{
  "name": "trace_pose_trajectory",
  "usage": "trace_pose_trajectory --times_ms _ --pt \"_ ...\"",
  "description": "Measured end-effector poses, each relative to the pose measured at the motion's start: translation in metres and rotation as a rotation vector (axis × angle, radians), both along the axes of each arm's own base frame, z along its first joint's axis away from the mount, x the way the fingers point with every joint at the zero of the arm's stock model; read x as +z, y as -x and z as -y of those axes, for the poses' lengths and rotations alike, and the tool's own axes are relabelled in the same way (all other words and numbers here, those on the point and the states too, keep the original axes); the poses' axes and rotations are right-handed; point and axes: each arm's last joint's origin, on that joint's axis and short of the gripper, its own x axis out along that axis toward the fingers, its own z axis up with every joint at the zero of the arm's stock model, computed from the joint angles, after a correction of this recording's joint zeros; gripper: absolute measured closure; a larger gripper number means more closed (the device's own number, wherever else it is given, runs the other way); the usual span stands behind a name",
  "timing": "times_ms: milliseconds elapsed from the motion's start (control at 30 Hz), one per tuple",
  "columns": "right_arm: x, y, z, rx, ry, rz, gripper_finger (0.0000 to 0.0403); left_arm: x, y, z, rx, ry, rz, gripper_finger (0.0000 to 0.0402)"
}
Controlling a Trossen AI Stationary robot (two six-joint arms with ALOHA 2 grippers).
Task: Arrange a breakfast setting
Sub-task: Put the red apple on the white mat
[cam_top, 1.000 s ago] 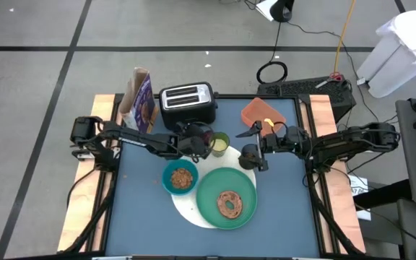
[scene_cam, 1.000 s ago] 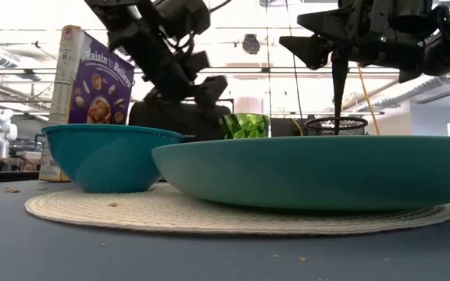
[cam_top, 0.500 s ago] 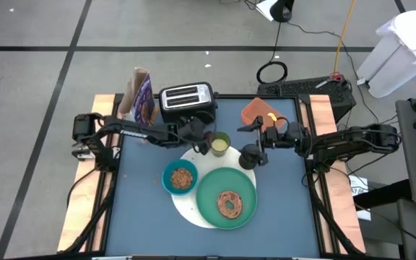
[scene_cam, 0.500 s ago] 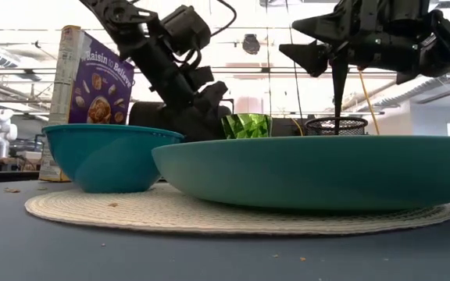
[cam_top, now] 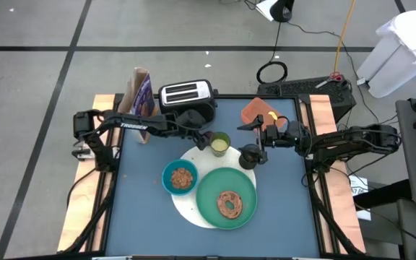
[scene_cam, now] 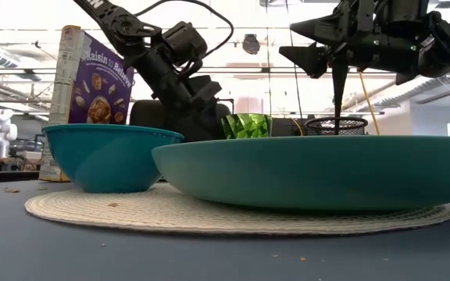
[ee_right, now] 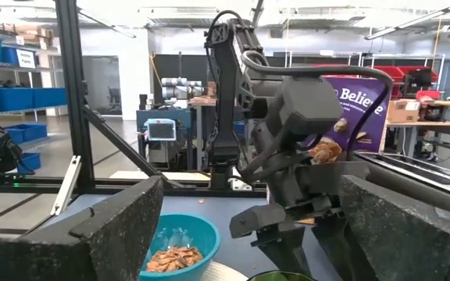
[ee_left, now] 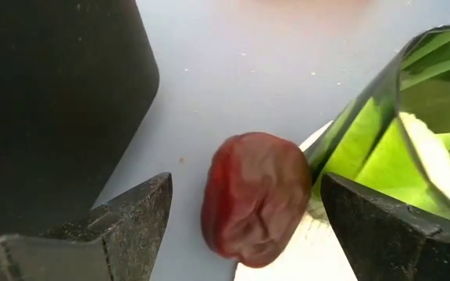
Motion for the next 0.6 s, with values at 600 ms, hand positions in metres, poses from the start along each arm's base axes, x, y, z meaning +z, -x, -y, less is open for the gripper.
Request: trace_pose_trajectory --times_ms 600 --pt "0.0 0.0 0.0 0.0 0.001 0.0 0.0023 -0.006 -0.002 0.013 -0.045 -0.014 -0.054 0.0071"
